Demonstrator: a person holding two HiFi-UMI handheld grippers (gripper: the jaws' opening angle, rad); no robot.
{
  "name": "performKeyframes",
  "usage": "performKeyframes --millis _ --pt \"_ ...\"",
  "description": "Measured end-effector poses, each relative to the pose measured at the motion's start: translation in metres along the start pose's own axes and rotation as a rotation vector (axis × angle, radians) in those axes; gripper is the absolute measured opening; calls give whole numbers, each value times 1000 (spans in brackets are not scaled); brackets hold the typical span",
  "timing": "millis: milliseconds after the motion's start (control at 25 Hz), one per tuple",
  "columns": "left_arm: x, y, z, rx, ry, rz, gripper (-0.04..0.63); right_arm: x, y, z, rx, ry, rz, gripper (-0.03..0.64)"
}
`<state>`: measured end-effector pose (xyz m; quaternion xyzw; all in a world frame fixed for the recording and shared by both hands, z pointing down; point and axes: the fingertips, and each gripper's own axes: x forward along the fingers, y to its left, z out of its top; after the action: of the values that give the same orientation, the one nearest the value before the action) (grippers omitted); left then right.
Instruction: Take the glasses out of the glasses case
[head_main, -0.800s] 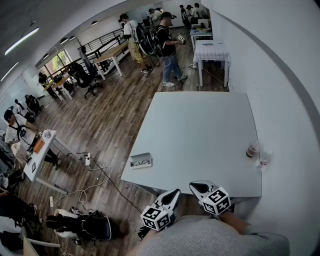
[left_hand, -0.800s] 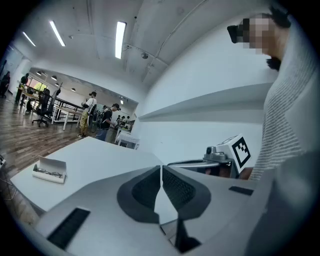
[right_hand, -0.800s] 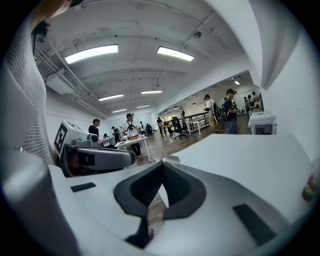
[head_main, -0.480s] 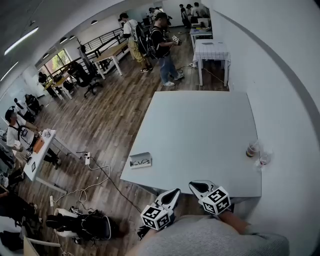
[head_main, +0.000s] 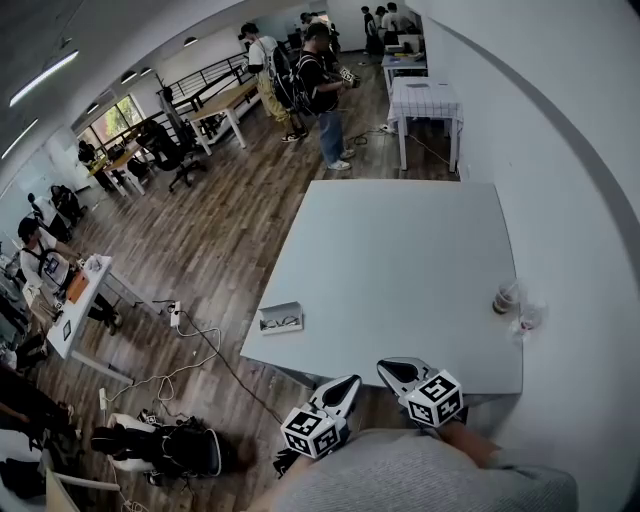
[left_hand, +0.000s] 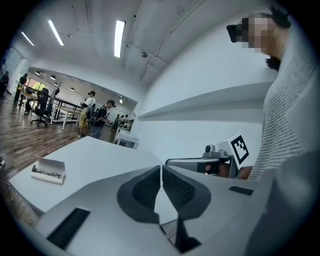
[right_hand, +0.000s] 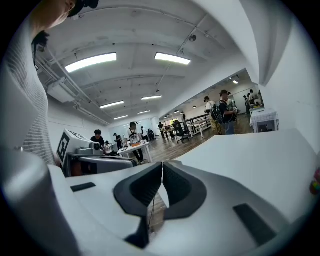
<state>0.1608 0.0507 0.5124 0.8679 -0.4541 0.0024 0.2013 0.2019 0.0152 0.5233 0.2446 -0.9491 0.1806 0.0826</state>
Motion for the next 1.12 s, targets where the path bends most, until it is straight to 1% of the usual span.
performKeyframes --millis 360,920,1120 --pt "-1 4 4 13 -10 12 18 4 1 -3 7 17 4 15" --pt "5 5 8 10 -22 31 18 3 -4 -2 15 22 17 14" --pt "-2 11 7 9 -20 39 18 9 -3 -2 20 34 9 15"
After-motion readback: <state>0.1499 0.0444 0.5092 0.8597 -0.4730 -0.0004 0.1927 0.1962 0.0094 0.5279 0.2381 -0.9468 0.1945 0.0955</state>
